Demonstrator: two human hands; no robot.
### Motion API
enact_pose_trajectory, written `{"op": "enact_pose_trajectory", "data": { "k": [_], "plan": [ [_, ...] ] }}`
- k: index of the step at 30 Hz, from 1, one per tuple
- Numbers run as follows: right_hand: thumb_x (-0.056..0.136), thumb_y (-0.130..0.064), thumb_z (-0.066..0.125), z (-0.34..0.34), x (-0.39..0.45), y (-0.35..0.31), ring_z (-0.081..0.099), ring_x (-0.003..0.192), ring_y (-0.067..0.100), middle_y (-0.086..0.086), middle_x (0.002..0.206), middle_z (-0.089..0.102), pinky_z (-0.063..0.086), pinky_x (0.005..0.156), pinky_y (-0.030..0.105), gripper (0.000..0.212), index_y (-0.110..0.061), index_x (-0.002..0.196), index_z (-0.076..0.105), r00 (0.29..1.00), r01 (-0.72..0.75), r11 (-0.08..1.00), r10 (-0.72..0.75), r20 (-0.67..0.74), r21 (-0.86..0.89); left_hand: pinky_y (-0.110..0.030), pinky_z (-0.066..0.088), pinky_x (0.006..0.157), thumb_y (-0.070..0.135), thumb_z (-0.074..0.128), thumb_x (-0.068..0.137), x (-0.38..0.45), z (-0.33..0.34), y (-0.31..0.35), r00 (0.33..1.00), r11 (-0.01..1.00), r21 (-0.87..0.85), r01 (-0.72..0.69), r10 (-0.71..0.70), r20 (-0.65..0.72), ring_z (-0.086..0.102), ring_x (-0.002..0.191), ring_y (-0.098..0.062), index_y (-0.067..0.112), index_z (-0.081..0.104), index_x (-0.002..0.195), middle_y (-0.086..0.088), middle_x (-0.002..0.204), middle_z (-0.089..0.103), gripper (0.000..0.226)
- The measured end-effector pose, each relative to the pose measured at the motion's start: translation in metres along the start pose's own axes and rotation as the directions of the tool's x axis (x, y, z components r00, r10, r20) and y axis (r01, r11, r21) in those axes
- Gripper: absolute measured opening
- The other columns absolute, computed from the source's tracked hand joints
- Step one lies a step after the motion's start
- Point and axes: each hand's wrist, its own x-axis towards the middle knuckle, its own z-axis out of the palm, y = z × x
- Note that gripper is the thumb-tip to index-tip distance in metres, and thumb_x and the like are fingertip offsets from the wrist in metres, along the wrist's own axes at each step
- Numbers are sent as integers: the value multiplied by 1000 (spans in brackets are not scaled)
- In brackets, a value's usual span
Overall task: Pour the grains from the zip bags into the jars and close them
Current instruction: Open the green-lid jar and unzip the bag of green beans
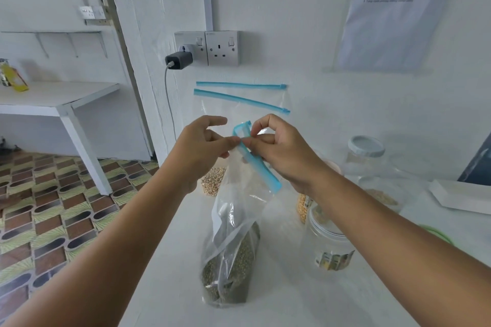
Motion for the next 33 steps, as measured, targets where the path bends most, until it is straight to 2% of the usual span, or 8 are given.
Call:
{"op": "enact_pose_trajectory", "data": {
  "k": [4,9,14,17,21,24,29,33],
  "plan": [
    [100,-12,67,-12,0,1,74,70,13,0,90,79,57,75,27,4,-13,97,65,996,32,986,-46,-81,-165,-29,54,78,17,78,93,0,-7,-3,998,997,40,-62,63,-23,69,70,-7,25,57,139,-4,82,71,52],
    [99,1,56,-48,-8,9,72,86,18,1,104,73,49,61,8,34,-22,85,77,982,-39,924,-34,-183,-381,-47,54,97,14,77,93,6,-36,-21,968,997,-21,-80,73,-241,67,73,-8,28,56,139,7,70,65,52],
    [100,-6,53,-44,-6,10,68,109,20,-6,128,69,51,82,16,38,-30,93,81,991,-60,891,-1,-134,-449,-47,57,96,21,76,94,-3,-21,-21,987,993,-15,-119,117,-114,71,81,-16,31,53,142,7,73,69,54],
    [101,-14,55,-38,-6,-7,65,109,11,-17,126,67,43,79,10,33,-35,99,79,996,-32,918,-6,-93,-395,-41,59,91,24,76,94,-7,-10,-18,986,989,-10,-148,146,-76,72,81,-15,31,50,144,5,77,71,57],
    [104,-31,60,-30,-1,-23,58,118,-2,-21,126,67,44,98,24,20,-40,109,77,1000,-7,941,17,25,-339,-30,57,84,25,77,93,-16,3,-14,988,988,-19,-155,155,-30,73,80,-11,31,46,147,4,83,73,62],
    [108,-40,52,-23,1,-32,53,109,-10,-27,129,61,42,91,21,25,-39,122,74,988,-33,940,83,133,-340,-31,58,80,23,78,92,-24,12,-14,983,983,-33,-183,183,15,74,81,-15,29,45,144,2,87,75,62],
    [101,-55,57,-14,5,-36,53,130,18,-15,147,56,43,113,42,31,-42,124,73,959,-140,894,229,166,-425,-36,62,84,22,82,89,-36,18,-21,974,976,-53,-212,215,63,75,83,-16,28,43,135,3,91,78,60],
    [99,-47,66,-15,7,-35,59,109,7,-21,118,63,42,87,21,23,-33,114,78,964,-105,885,203,173,-454,-30,60,85,22,82,89,-42,17,-25,973,974,-62,-218,222,67,76,88,-14,27,42,133,3,93,79,60]
  ]
}}
